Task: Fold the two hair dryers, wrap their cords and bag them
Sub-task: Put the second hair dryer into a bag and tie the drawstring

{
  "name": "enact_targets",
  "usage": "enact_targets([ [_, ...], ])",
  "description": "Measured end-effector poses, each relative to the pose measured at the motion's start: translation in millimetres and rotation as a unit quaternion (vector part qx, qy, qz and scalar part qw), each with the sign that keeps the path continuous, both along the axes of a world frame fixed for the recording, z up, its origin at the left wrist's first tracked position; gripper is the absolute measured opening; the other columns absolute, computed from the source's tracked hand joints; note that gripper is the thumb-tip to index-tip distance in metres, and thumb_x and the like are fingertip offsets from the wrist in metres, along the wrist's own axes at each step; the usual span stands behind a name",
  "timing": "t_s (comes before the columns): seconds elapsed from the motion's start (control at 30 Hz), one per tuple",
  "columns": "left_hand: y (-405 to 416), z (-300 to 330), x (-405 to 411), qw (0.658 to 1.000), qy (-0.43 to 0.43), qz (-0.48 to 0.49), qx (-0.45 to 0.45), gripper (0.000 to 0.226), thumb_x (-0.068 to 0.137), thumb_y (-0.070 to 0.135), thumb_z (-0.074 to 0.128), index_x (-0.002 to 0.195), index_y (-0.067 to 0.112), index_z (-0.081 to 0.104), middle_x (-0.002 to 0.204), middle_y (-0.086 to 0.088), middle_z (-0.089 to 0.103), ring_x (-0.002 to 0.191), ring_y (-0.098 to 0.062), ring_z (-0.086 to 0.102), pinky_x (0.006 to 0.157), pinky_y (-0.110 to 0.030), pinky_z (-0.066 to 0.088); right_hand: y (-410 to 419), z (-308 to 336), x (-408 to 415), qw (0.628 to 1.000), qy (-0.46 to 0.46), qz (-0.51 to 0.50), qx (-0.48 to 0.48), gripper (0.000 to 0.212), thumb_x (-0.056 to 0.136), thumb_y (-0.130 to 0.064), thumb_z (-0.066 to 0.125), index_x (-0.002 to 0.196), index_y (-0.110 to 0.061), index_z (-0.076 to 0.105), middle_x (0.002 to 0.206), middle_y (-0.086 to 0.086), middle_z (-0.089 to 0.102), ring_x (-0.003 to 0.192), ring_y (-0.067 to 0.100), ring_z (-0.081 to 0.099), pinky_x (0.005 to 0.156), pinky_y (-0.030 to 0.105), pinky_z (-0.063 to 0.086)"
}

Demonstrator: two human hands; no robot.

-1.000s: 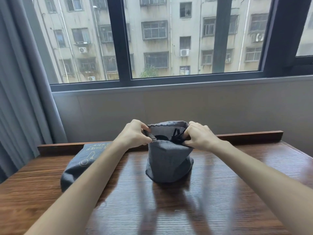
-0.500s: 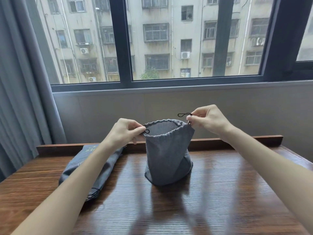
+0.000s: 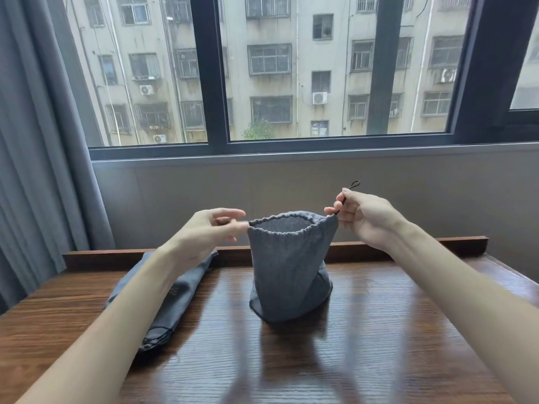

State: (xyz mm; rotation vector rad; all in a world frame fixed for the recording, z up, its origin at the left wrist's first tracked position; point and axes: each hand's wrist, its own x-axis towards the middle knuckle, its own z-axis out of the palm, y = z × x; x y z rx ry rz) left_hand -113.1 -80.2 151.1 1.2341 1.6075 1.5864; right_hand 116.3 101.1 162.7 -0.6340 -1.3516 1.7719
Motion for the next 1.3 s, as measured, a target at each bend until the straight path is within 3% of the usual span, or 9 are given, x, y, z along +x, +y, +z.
enact_targets([
  [0.2,1,-13,-8,0.880,0.456,0.100,-0.090,0.012,0.085,0.025,0.073,0.090,0.015,0.077,0.074,-0.003,0.063,0.063,-0.011,0.050,0.060,-0.016,0.037,0,-8,-3,0.998,0.045,-0.036,-0.021,0.029,0.101,-0.018,0.046,0.076,-0.007,0.058,0.049,0.000,0.053,0.062,0.019,0.061,0.062,0.026,0.053],
  [0.33,2,-7,-8,0.917,0.395,0.044,-0.035,0.025,0.089,0.036,0.067,0.074,0.018,0.076,0.072,-0.006,0.060,0.058,-0.008,0.046,0.061,-0.023,0.038,0,0,-3,0.996,0.080,-0.035,-0.010,0.029,0.101,-0.015,0.045,0.077,-0.004,0.058,0.045,0.000,0.048,0.050,0.017,0.061,0.078,0.037,0.055],
  [0.63,-13,-12,-24,0.948,0.305,0.093,-0.001,0.028,0.094,0.020,0.061,0.069,0.016,0.073,0.086,-0.002,0.058,0.054,-0.002,0.045,0.055,-0.010,0.034,15,-16,20,0.990,0.108,-0.064,-0.057,0.022,0.099,-0.011,0.049,0.079,-0.003,0.056,0.041,-0.004,0.034,0.042,0.010,0.043,0.059,0.025,0.058],
  [0.83,-14,-16,-21,0.872,0.462,0.158,-0.021,0.036,0.096,0.030,0.055,0.060,0.024,0.055,0.055,0.004,0.053,0.055,-0.010,0.046,0.065,-0.031,0.040,12,-23,22,0.992,0.113,-0.031,-0.035,0.025,0.099,-0.011,0.047,0.077,-0.002,0.056,0.043,-0.006,0.024,0.040,0.009,0.026,0.048,0.021,0.036],
  [0.93,-16,-12,-14,0.847,0.493,0.200,0.000,0.035,0.098,0.033,0.051,0.066,0.017,0.052,0.051,0.002,0.050,0.054,-0.018,0.045,0.064,-0.035,0.043,9,-21,19,0.994,0.013,-0.030,0.101,0.027,0.100,-0.015,0.048,0.079,-0.003,0.059,0.047,-0.008,0.022,0.042,0.009,0.023,0.045,0.020,0.033],
  [1.03,-13,-14,-12,0.862,0.458,0.217,0.016,0.034,0.098,0.031,0.052,0.068,0.014,0.055,0.056,0.003,0.057,0.058,-0.019,0.053,0.067,-0.035,0.046,0,-17,15,0.931,-0.167,-0.040,0.323,0.031,0.100,-0.018,0.049,0.078,-0.001,0.064,0.043,-0.013,0.028,0.041,0.006,0.027,0.051,0.022,0.036],
  [1.17,-6,-16,-7,0.942,0.306,0.133,-0.011,0.028,0.097,0.020,0.056,0.074,0.013,0.070,0.073,0.004,0.074,0.072,-0.005,0.070,0.079,-0.027,0.053,-5,-19,15,0.805,-0.361,-0.034,0.471,0.031,0.099,-0.025,0.047,0.079,-0.016,0.069,0.052,-0.012,0.050,0.054,0.003,0.047,0.059,0.019,0.036],
  [1.23,-2,-17,-3,0.942,0.314,0.098,-0.070,0.024,0.094,0.021,0.058,0.074,0.020,0.071,0.077,0.004,0.075,0.078,-0.008,0.070,0.080,-0.026,0.050,-7,-20,15,0.781,-0.388,-0.038,0.488,0.030,0.098,-0.023,0.046,0.077,-0.018,0.067,0.061,-0.011,0.056,0.064,0.005,0.050,0.062,0.015,0.038],
  [1.3,1,-17,-1,0.916,0.364,0.104,-0.129,0.014,0.083,0.035,0.062,0.075,0.026,0.068,0.077,0.008,0.073,0.081,-0.011,0.068,0.081,-0.030,0.052,-9,-20,13,0.808,-0.347,-0.055,0.473,0.031,0.098,-0.019,0.046,0.075,-0.014,0.067,0.058,-0.013,0.057,0.061,0.005,0.049,0.063,0.016,0.041],
])
